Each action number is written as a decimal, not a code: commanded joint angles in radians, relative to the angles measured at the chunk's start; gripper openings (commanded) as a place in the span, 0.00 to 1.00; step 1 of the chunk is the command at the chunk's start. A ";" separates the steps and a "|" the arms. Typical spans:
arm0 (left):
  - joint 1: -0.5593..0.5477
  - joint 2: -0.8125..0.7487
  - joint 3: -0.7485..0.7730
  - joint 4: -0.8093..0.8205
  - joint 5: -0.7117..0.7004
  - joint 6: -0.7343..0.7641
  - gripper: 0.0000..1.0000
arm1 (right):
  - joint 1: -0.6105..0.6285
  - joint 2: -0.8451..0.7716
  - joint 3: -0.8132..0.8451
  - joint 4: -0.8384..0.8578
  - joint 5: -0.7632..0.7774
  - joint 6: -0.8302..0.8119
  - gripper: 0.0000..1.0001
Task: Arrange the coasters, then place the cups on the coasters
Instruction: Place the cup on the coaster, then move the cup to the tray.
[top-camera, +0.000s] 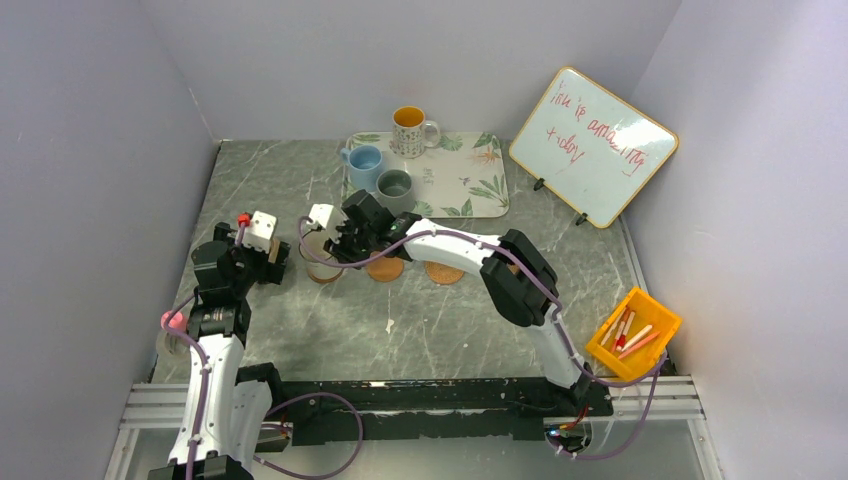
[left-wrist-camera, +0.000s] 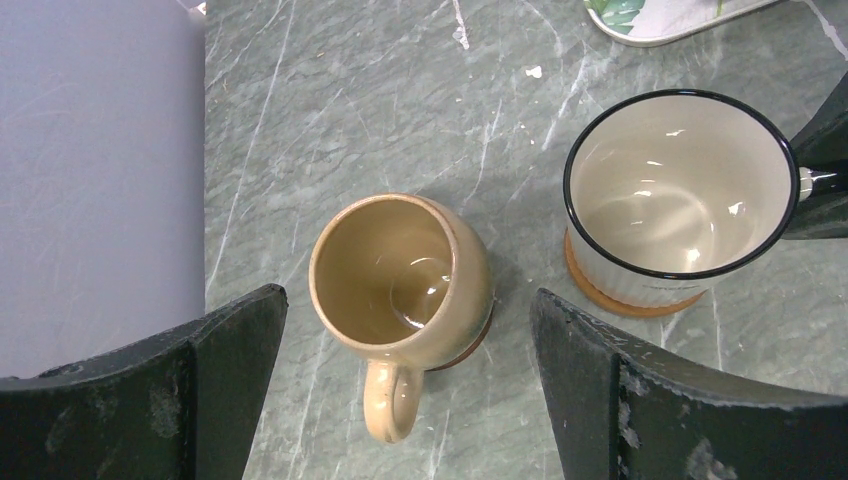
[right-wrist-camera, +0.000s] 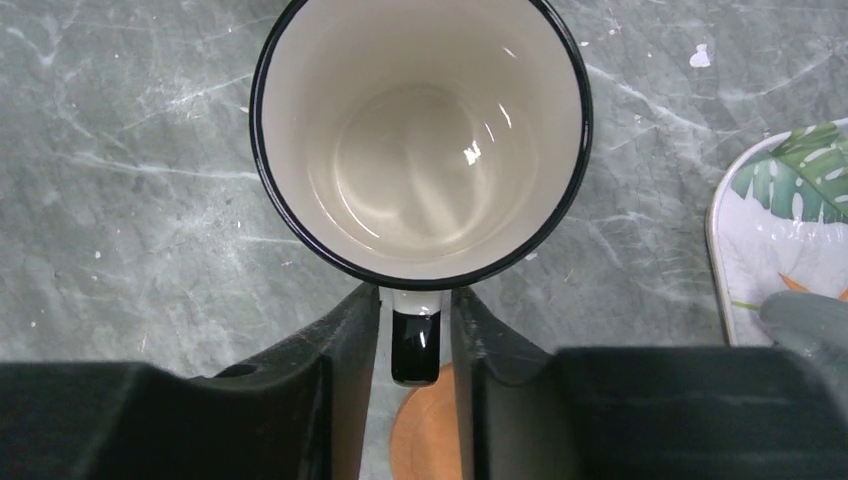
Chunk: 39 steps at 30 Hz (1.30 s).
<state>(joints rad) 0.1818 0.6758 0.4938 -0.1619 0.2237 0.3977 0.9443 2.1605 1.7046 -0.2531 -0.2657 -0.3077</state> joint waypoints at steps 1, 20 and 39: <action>0.007 -0.012 0.000 0.016 0.023 -0.004 0.96 | 0.008 -0.019 0.033 -0.019 0.008 -0.018 0.43; 0.009 -0.007 0.000 0.017 0.030 -0.004 0.96 | -0.053 -0.207 -0.001 -0.036 0.112 -0.081 1.00; 0.008 -0.018 -0.001 0.011 0.056 0.001 0.96 | -0.521 0.082 0.527 -0.003 0.162 0.138 1.00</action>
<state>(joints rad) 0.1864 0.6758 0.4938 -0.1623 0.2432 0.3981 0.4694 2.1601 2.1632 -0.3042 -0.1368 -0.2428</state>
